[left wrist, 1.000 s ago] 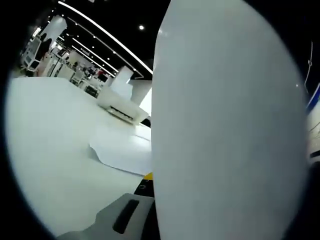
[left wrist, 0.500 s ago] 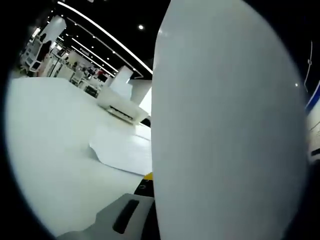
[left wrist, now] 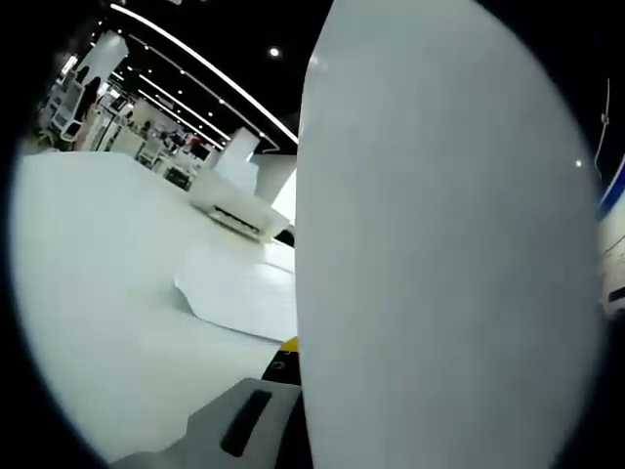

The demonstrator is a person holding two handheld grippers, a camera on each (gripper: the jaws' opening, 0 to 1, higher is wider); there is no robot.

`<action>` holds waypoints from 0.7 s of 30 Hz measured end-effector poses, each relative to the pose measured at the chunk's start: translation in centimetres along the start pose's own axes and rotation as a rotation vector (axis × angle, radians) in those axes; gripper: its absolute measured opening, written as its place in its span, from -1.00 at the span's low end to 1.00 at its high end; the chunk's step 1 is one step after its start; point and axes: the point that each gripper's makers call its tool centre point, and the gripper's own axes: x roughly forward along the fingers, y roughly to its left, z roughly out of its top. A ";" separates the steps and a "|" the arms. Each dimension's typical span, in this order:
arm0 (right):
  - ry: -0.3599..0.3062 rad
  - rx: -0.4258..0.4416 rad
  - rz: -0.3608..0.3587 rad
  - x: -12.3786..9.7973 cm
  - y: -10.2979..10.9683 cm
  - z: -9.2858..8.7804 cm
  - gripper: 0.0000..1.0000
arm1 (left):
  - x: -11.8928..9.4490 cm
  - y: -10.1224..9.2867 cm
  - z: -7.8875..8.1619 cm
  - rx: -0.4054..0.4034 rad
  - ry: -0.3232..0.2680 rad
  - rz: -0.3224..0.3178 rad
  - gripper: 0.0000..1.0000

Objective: Organize the stack of printing papers by aligning and flattening the scattered papers on the table

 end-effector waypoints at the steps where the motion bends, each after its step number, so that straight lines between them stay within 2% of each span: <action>1: -0.004 0.009 0.006 -0.1 0.1 0.1 -1.00 | 0.0 0.0 0.0 0.000 0.000 0.000 -0.88; 12: -0.074 0.050 0.071 -2.0 2.5 3.1 -1.00 | 0.0 0.1 -0.1 0.008 0.003 0.001 -0.88; 17: -0.086 0.072 0.087 -2.2 2.7 3.3 -1.00 | 0.0 0.1 0.0 0.013 0.001 0.003 -0.87; 21: -0.097 0.145 0.131 -2.2 3.2 3.1 -1.00 | 0.0 0.1 -0.1 0.015 0.001 0.003 -0.87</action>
